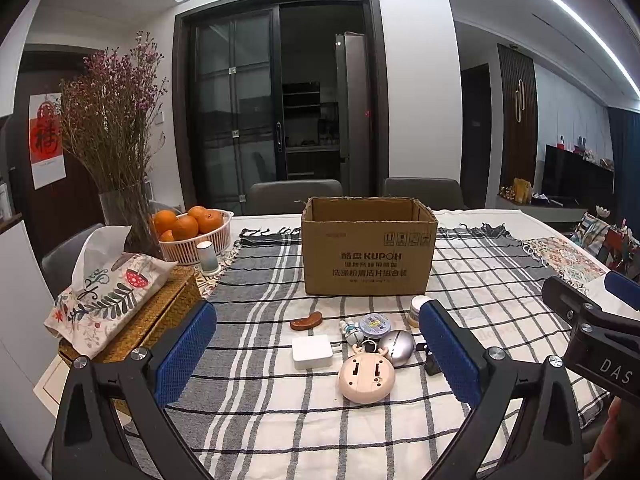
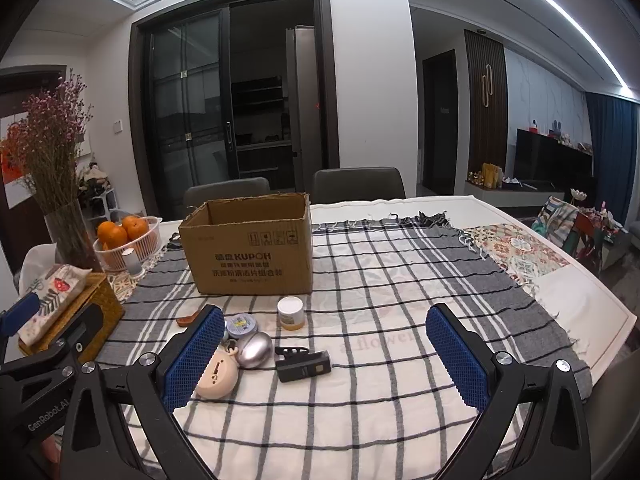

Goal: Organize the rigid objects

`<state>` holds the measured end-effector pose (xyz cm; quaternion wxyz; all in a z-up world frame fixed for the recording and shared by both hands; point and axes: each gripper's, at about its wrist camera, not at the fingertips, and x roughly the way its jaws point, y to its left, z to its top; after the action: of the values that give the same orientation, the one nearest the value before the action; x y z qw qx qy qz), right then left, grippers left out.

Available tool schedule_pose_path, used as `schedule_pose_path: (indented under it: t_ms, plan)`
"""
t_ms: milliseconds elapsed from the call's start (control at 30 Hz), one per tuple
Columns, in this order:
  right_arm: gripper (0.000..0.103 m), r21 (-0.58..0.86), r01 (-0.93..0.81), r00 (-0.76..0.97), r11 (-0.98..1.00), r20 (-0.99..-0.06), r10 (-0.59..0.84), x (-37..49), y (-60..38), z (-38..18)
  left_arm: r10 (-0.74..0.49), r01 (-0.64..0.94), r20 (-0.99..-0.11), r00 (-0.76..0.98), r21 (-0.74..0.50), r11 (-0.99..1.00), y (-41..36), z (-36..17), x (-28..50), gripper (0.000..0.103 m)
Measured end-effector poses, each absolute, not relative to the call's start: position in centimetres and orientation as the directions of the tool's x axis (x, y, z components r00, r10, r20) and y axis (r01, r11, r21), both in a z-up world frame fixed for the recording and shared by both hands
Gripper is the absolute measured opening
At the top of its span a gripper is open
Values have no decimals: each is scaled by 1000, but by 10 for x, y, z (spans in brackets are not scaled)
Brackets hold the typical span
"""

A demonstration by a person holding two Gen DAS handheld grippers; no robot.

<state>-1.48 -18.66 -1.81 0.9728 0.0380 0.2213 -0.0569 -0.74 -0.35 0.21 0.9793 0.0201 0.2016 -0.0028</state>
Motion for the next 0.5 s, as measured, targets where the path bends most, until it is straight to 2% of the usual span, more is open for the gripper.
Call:
schedule_pose_path:
  t_ms: [500]
  plan:
    - [103, 49, 126, 897, 991, -431, -93, -15, -186, -16, 0, 16, -394, 919, 37, 999, -4, 3, -8, 103]
